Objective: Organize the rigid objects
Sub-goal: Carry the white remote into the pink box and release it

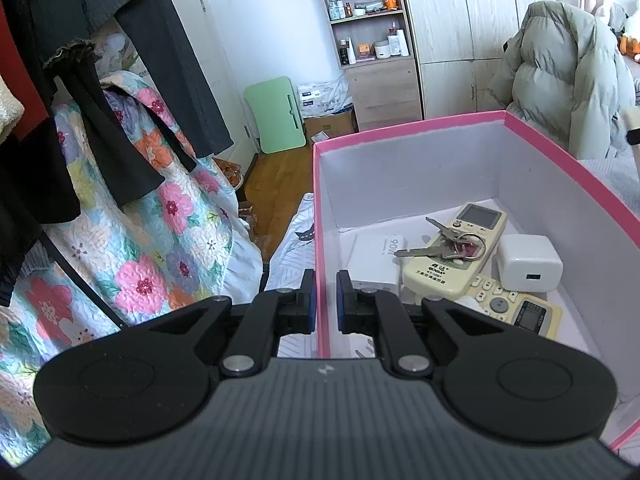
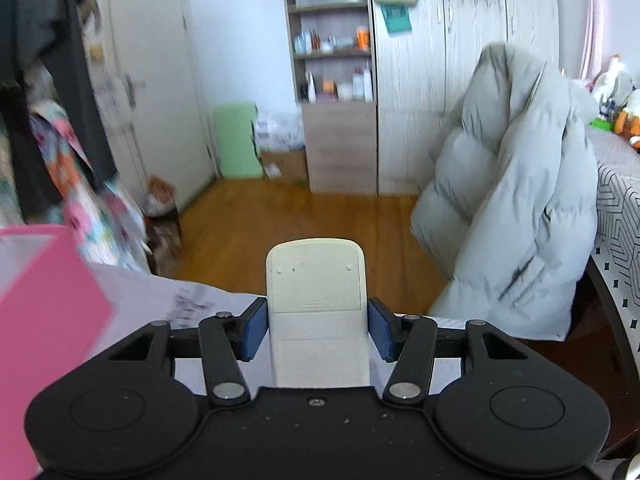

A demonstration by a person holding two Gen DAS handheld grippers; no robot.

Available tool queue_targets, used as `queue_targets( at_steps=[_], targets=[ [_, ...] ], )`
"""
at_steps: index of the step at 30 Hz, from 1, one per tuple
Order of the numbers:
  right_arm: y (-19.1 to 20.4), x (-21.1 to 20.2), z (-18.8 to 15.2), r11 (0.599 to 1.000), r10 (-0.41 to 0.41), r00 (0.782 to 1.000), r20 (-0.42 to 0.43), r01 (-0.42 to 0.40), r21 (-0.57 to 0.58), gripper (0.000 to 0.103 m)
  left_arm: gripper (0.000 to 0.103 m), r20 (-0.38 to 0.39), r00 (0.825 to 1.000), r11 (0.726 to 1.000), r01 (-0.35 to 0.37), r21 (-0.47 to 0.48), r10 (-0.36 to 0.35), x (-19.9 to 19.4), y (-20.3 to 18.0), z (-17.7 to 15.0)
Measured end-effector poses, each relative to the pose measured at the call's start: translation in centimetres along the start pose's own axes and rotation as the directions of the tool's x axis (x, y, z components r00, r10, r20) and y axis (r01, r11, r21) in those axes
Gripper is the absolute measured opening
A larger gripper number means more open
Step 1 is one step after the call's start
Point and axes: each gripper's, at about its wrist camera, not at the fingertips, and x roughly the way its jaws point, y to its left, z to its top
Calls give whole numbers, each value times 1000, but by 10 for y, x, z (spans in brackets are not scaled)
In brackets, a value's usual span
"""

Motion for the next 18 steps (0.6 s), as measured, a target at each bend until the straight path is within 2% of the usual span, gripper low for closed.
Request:
queue_targets(
  at_steps=[6, 10, 15, 18],
  targets=[
    [48, -48, -10, 997, 58, 992, 110, -53, -54, 58, 8, 2, 1000, 1000, 9, -11, -9, 0, 2, -1],
    [77, -74, -1, 995, 78, 982, 172, -66, -74, 58, 8, 3, 1000, 1000, 9, -10, -9, 0, 2, -1],
    [103, -102, 22, 976, 213, 946, 244, -198, -86, 58, 8, 12, 1000, 1000, 19, -23, -18, -2, 3, -1],
    [124, -101, 29, 943, 331, 911, 247, -311, -116, 58, 9, 21, 1000, 1000, 13, -9, -13, -3, 2, -1]
  ],
)
